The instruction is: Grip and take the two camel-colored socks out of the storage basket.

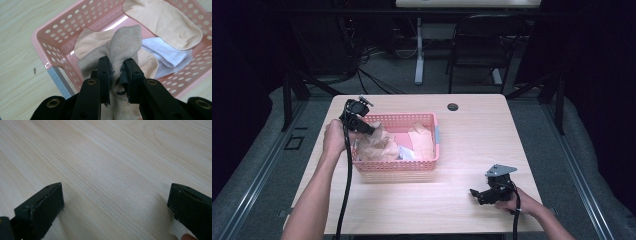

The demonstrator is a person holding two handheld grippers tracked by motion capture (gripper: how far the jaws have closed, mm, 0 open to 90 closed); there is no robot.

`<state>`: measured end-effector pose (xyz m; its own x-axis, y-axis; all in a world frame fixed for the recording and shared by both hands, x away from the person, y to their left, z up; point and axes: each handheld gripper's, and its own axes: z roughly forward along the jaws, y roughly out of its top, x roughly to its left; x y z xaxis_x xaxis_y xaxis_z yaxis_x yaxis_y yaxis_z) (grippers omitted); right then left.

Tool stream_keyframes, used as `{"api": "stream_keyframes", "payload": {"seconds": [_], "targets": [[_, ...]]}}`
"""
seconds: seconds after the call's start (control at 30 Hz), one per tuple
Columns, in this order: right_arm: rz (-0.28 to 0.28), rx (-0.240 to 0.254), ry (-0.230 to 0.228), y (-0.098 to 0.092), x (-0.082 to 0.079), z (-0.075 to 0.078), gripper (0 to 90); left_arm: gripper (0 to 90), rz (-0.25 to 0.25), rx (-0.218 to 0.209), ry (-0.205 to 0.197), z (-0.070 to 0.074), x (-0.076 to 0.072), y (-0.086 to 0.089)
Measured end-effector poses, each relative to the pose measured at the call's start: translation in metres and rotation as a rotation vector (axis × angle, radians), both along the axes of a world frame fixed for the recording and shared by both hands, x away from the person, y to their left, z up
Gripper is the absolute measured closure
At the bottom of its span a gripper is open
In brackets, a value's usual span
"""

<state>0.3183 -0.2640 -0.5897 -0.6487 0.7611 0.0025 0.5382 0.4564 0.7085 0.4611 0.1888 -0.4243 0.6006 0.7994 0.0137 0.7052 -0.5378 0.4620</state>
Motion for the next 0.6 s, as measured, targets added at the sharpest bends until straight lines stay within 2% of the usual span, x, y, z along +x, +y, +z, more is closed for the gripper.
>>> {"api": "stream_keyframes", "payload": {"seconds": [0.27,0.6], "targets": [[0.007,-0.010,0.003,0.000,-0.001,0.001,0.0,76.6,0.008,-0.011,-0.025,0.020,-0.005,0.007],[-0.014,-0.014,0.000,0.003,-0.001,0.001,0.0,76.6,0.015,-0.030,-0.051,0.034,-0.012,0.016]]}}
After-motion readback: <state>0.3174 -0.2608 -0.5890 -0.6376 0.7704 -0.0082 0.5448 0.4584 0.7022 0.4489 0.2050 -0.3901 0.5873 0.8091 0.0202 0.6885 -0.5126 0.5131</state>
